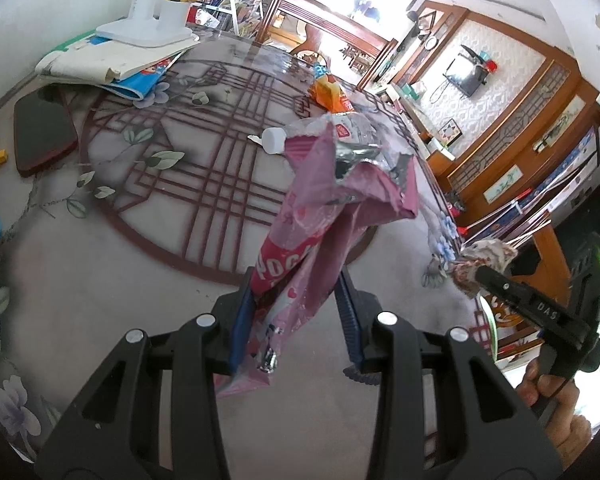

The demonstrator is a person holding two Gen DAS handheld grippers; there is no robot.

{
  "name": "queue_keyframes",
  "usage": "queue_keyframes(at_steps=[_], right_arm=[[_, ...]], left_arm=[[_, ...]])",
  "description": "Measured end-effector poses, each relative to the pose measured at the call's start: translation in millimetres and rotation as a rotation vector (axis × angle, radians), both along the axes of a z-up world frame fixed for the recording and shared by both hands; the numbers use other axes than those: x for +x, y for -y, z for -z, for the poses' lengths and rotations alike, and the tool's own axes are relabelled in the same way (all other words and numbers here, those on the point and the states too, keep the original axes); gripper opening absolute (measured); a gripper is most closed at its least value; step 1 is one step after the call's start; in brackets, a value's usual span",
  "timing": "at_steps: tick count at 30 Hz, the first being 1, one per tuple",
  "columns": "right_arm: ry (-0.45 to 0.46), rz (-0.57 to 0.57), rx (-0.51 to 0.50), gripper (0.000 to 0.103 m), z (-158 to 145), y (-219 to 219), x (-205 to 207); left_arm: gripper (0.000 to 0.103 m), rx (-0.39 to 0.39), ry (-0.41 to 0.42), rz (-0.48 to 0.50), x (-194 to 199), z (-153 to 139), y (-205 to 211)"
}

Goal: Collect trash

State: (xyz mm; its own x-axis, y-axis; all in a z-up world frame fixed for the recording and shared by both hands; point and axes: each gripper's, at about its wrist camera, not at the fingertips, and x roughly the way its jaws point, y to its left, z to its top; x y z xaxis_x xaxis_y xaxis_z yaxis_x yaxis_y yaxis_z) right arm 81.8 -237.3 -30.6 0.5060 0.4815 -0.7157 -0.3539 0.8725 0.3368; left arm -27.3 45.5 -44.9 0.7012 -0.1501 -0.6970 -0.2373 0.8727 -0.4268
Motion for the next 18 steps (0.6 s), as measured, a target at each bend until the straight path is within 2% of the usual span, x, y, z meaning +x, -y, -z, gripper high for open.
queue_keyframes(at_steps=[9,18], right_arm=[[0.050,0.008,-0.055,0.028,2,24,-4],[0.039,0.065,0.000,0.028,0,73,-5]], left_arm=[[0.037,0.023,0.012,0.015,5,-5,34],[0.037,0.045,0.044,0.087,22,-22,90]])
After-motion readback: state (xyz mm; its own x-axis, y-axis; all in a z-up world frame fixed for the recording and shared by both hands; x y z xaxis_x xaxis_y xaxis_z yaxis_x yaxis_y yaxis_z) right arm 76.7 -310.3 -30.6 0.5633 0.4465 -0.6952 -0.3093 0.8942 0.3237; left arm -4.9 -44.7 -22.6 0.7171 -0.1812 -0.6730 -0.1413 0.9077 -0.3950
